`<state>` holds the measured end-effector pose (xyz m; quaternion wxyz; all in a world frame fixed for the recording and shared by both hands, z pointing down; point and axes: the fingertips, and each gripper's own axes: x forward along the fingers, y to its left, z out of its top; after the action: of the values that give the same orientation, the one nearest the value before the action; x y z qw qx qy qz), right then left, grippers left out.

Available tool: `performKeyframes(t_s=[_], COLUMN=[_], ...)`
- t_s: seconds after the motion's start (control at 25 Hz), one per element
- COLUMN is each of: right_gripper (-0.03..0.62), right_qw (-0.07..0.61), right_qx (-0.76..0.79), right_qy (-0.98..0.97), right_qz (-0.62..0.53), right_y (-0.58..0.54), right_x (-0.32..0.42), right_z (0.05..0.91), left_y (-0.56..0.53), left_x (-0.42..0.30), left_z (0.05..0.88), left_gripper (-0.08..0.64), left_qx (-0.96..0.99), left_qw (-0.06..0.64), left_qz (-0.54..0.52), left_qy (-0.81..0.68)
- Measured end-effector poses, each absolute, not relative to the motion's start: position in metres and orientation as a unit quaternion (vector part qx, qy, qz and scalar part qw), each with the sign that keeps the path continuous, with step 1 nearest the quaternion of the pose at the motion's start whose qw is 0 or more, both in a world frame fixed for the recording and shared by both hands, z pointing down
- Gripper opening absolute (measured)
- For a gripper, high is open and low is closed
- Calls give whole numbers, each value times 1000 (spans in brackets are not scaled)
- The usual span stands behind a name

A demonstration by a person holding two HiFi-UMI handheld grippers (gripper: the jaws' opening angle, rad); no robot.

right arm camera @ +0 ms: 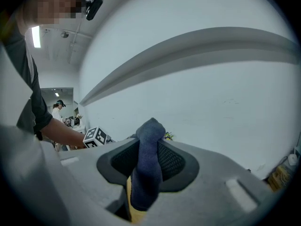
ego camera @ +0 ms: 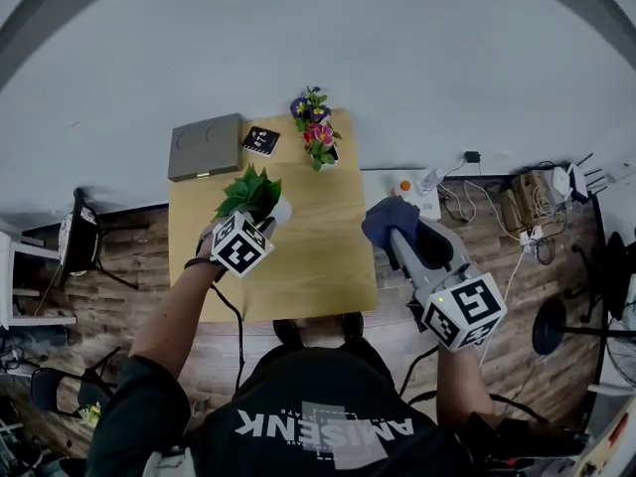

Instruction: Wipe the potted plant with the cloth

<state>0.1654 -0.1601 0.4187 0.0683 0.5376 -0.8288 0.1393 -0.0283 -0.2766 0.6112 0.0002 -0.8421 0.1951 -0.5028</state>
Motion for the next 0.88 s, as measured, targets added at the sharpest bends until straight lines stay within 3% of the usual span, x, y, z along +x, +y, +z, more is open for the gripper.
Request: performKeyframes(t_s=[0.64,0.88], right_gripper=[114,114], right_qw=[38,30], right_qx=[458,414], right_qy=[-884,-907], right_qz=[79,68], right_y=[-187,-194], right_x=[102,69], right_z=[354,339], left_y=[-219,-211], left_x=[-49,-54], left_z=[448,416], left_gripper=[29,28], left_qx=[-903,-910], left_qw=[-38,-17], left_qz=[-395,-374], left_qy=[165,176])
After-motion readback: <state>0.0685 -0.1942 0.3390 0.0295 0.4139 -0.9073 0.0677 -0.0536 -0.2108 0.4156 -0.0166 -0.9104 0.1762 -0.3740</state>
